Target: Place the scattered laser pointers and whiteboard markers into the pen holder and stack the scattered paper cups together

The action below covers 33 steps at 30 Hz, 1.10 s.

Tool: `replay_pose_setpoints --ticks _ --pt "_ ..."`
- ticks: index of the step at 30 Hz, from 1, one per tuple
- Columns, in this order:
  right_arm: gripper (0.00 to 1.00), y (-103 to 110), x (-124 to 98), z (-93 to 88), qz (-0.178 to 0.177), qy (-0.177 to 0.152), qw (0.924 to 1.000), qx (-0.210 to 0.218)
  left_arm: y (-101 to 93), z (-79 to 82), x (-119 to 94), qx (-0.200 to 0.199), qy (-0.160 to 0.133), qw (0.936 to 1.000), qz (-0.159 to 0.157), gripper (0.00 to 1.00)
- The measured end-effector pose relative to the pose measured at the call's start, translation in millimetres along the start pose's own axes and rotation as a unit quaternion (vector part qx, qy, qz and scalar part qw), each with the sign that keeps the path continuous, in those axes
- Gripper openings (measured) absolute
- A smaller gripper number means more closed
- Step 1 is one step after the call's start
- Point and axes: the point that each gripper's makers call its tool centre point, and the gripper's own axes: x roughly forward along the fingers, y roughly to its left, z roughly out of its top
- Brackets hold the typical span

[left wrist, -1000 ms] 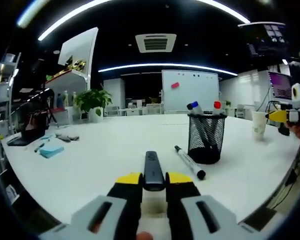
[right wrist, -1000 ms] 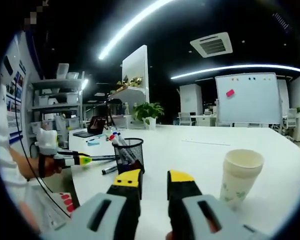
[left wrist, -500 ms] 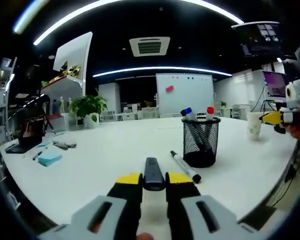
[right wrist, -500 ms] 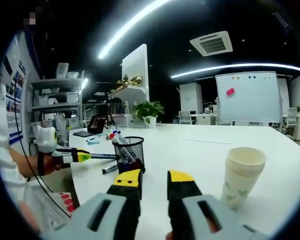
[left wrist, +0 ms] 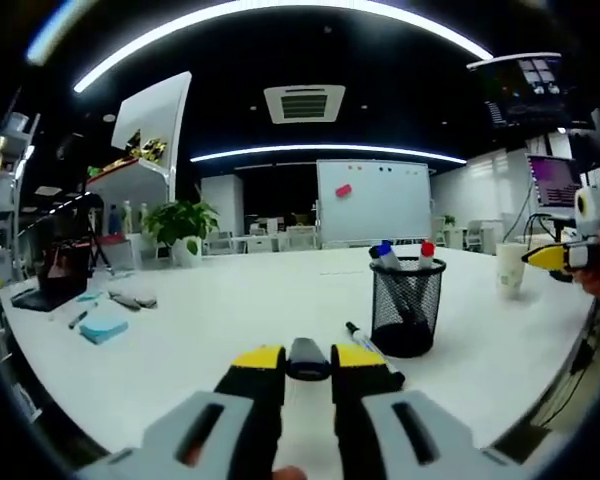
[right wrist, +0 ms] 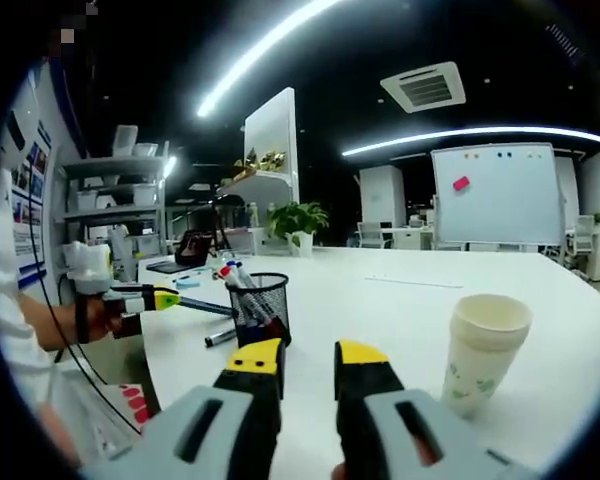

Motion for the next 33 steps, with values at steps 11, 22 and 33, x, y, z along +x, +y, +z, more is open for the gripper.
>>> replay_pose_setpoints --ticks 11,22,33 --pt "0.19 0.6 0.8 -1.3 0.002 0.001 1.0 0.0 0.4 15.2 1.9 0.009 -0.013 0.9999 -0.002 0.19" --pt "0.19 0.8 2.2 -2.3 0.003 -0.001 1.0 0.004 0.7 38.1 5.2 0.012 -0.023 0.9996 -0.007 0.19" --pt "0.19 -1.5 1.9 -0.6 0.001 -0.002 1.0 0.003 9.8 46.9 13.7 0.016 -0.034 0.9992 -0.011 0.19"
